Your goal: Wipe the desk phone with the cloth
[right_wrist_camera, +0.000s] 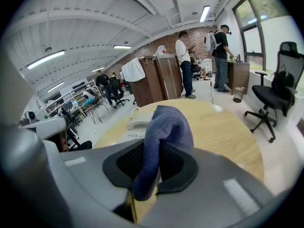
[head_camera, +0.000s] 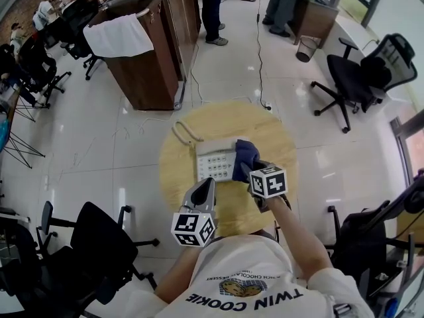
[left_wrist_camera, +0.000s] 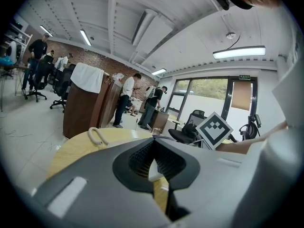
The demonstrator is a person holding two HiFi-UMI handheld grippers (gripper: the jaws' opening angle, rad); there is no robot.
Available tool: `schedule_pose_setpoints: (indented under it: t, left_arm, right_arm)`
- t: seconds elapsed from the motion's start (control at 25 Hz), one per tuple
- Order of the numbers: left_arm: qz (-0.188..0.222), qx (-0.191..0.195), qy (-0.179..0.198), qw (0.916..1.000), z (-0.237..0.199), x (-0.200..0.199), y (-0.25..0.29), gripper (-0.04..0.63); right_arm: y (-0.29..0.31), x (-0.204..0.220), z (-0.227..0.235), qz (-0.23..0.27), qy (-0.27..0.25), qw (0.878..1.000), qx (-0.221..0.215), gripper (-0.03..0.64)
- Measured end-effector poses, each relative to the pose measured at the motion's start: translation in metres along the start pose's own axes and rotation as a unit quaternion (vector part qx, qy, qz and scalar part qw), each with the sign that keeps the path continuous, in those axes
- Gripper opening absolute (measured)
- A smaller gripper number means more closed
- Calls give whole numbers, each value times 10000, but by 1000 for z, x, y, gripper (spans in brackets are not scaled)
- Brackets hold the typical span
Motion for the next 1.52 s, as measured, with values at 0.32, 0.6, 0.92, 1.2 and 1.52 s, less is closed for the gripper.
schedule_pose_setpoints:
  t: [0.32, 0.6, 0.92, 1.2, 1.52]
  left_arm:
    - [59, -262, 13, 9996, -13, -2, -14, -8]
    - [138, -723, -16, 9973, -40, -3, -41, -8]
    - [111, -837, -52, 9964, -53, -1, -58, -8]
    - [-4, -593, 28, 9982, -41, 10, -39, -8]
    - [-160, -104, 72, 9998, -7, 21, -7, -8]
  right_arm:
    - [-4, 1, -71, 211, -646, 9954, -674, 64]
    - [26, 49, -164, -430, -915, 9778, -1838, 64]
    - [54, 98, -165, -1228, -790, 9735, -1759, 64]
    - [38, 92, -125, -1059, -923, 9816, -1295, 64]
    - [9, 91, -76, -840, -862, 9891, -848, 64]
Point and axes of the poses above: the fingertips, and each gripper's own axes: y forward along the fingers, z to its right, x out of its underside, the point moved 4 cm from there along -y, backward along the fingers, and after that the axes turned 4 degrees about z, right-handed, at the moved point
